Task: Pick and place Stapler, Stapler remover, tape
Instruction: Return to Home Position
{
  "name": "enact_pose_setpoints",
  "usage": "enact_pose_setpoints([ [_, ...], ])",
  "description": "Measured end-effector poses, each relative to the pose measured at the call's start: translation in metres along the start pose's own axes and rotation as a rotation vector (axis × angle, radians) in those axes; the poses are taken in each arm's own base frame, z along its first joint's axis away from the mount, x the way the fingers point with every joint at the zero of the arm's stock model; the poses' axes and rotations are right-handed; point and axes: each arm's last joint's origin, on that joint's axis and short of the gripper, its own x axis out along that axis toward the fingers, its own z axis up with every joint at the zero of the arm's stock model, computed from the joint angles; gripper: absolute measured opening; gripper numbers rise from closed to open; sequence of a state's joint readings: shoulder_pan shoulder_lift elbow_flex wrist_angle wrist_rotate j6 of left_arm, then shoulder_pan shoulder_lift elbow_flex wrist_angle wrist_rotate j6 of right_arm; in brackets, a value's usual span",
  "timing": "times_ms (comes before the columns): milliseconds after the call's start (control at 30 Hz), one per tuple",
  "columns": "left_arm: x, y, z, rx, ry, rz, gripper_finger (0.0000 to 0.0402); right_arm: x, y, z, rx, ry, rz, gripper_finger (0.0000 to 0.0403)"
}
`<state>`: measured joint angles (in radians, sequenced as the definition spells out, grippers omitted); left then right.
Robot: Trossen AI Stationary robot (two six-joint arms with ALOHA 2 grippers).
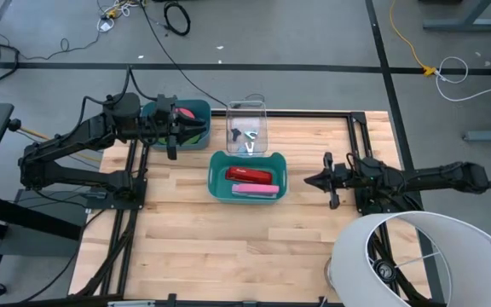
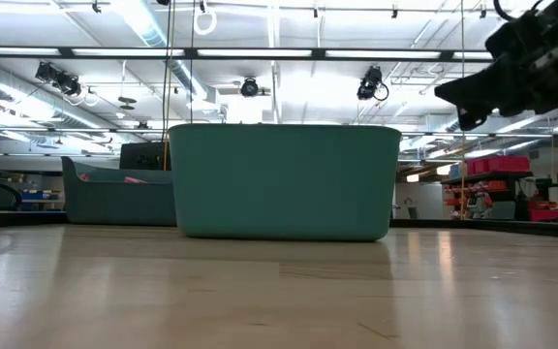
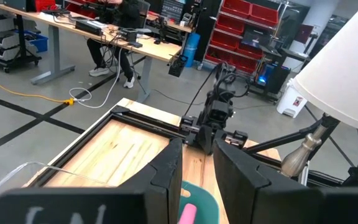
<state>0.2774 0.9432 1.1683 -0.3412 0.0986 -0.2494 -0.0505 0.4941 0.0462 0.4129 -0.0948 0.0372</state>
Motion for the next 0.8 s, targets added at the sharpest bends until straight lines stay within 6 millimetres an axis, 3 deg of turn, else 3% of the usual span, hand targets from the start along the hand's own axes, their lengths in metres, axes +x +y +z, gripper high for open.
enact_pose_setpoints([
  [167, 0.0, 0.0, 0.0, 0.0, 0.0, 0.0, 0.0094, -0.005, 0.0, -0.007, -0.021, 0.001, 0.0, 0.0002],
  [400, 0.0, 0.0, 0.0, 0.0, 0.0, 0.0, 0.0094, -0.011, 0.001, -0.003, -0.102, -0.038, -0.001, 0.0002],
  [800, 0.0, 0.0, 0.0, 0.0, 0.0, 0.0, 0.0094, -0.022, 0.002, -0.007, -0.091, -0.008, 0.0, 0.0002],
])
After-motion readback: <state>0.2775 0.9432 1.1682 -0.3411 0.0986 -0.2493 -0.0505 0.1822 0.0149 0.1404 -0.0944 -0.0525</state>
